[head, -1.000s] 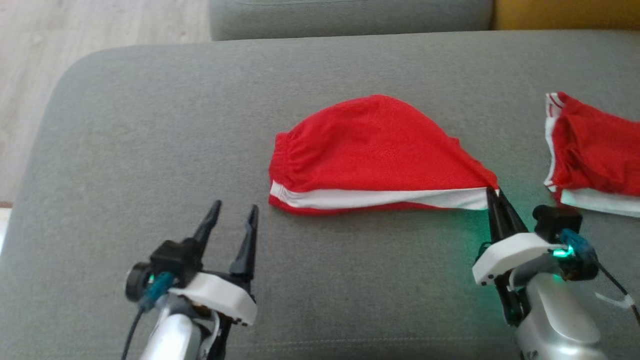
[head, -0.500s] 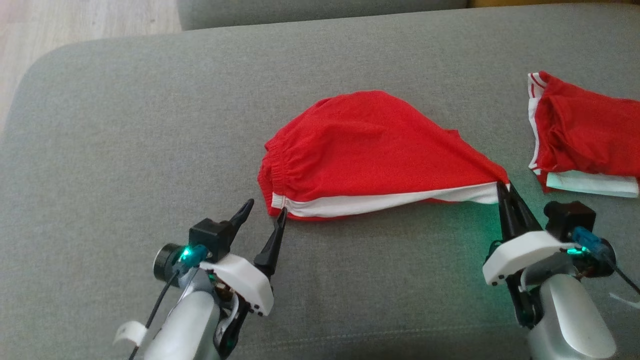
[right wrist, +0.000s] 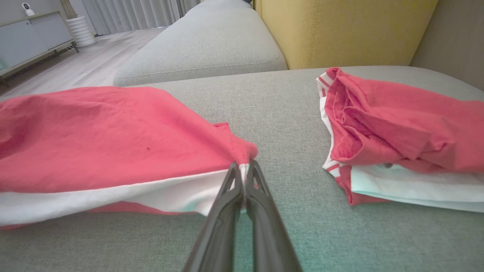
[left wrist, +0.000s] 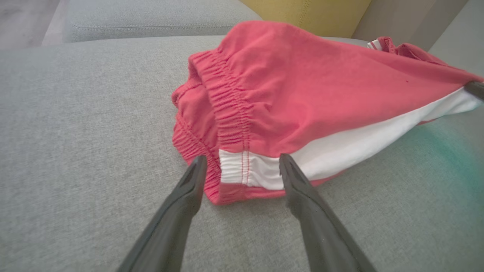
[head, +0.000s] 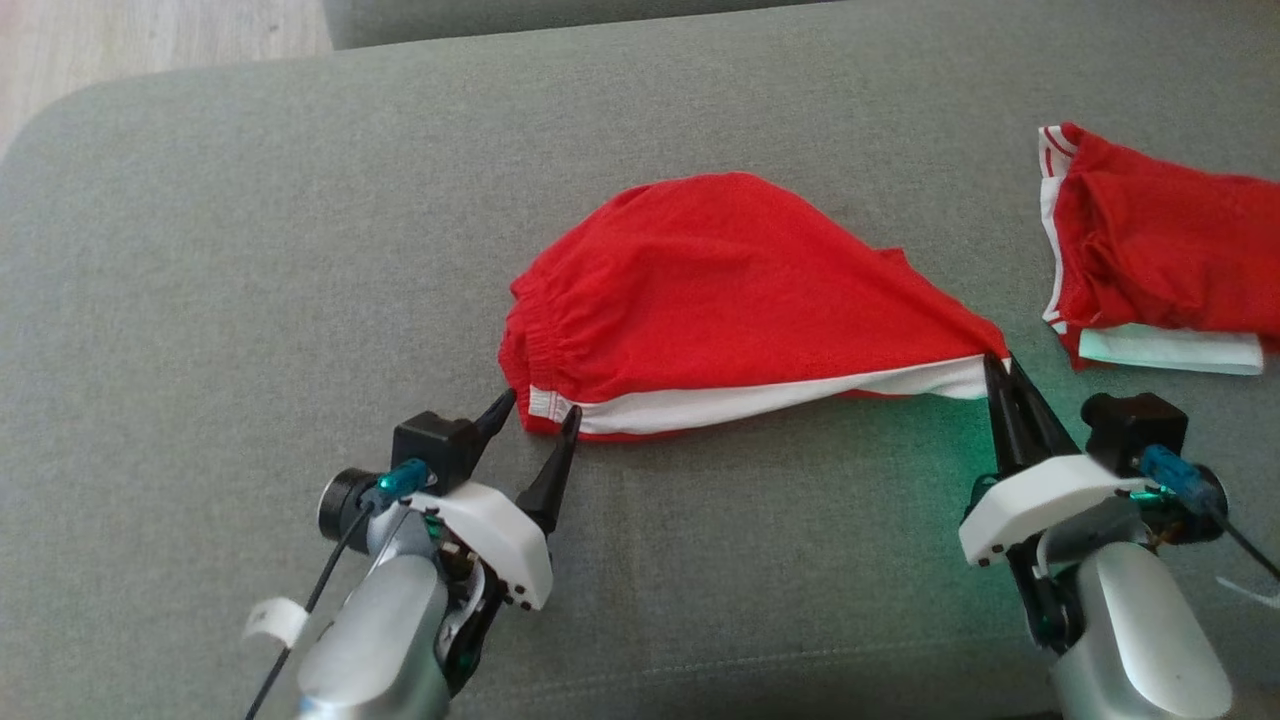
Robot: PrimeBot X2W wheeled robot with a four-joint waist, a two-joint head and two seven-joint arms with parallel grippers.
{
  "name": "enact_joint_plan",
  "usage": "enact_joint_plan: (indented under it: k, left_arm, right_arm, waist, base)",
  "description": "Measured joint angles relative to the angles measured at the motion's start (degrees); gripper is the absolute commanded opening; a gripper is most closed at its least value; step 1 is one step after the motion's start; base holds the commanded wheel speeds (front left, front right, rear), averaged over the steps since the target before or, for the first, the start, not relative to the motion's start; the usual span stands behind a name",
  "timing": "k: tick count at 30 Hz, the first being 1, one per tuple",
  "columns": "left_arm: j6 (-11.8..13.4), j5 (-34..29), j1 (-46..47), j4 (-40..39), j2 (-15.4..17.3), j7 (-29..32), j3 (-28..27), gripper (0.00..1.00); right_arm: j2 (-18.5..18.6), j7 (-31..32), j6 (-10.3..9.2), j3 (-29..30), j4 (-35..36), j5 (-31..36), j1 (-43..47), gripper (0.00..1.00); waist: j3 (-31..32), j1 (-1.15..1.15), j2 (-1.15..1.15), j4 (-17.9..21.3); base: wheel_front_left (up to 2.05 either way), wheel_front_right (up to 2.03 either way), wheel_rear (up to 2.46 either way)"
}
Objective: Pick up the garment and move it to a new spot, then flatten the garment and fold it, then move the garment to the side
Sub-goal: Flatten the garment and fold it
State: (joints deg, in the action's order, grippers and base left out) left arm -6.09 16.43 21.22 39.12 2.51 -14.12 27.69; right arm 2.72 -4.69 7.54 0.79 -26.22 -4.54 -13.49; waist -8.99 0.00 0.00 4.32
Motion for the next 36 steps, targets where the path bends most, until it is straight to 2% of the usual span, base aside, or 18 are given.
enact_joint_plan:
  k: [11,13,14,15,16,26,30,36]
  left_arm:
    - [0.0,1.6,1.7,2.7,-0.1,-0.1,1.7,1.0]
    - [0.0,2.2,2.0,3.4,-0.1,-0.1,1.9,0.94]
    - [0.0,2.4,2.2,3.6,-0.1,-0.1,2.0,0.86]
    - [0.0,2.4,2.3,3.7,-0.1,-0.1,2.1,0.53]
    - [0.0,3.4,2.6,3.8,-0.1,-0.1,2.5,0.0]
    - [-0.5,4.4,2.6,4.2,0.0,-0.2,2.9,0.0]
    - [-0.1,3.6,2.4,-0.3,0.3,-0.2,1.7,0.0]
    - [1.2,1.4,0.3,-11.9,1.1,-0.2,-1.5,0.0]
  right_arm:
    - [0.0,0.2,0.0,-0.3,1.0,-0.2,0.0,0.0]
    - [0.0,0.2,0.0,-0.3,1.2,-0.5,0.0,0.0]
    - [0.0,0.2,0.0,-0.3,1.2,-0.5,0.0,0.0]
    - [0.0,0.2,0.0,-0.3,1.2,-0.5,0.0,0.0]
    - [0.0,0.2,0.0,-0.4,1.3,-0.5,0.0,0.0]
    - [0.0,0.3,0.0,-0.5,1.4,-0.5,0.0,0.0]
    - [0.0,0.0,0.0,-0.6,1.9,-0.5,0.0,0.0]
    - [0.0,-0.7,0.0,-1.3,4.6,2.2,-0.2,0.0]
  waist:
    - [-0.7,0.0,0.0,0.3]
    - [-0.8,0.0,0.0,0.3]
    - [-0.8,0.0,0.0,0.3]
    - [-0.9,0.0,0.0,0.3]
    - [-1.0,0.0,0.0,0.3]
    - [-0.5,0.0,0.0,-0.3]
    - [0.7,0.0,0.0,-0.7]
    - [3.6,0.0,0.0,-1.3]
  base:
    - [0.0,0.0,0.0]
    - [0.0,0.0,0.0]
    - [0.0,0.0,0.0]
    - [0.0,0.0,0.0]
    - [0.0,0.0,0.0]
    - [0.0,0.0,0.0]
    - [0.0,0.0,0.0]
    - [0.0,0.0,0.0]
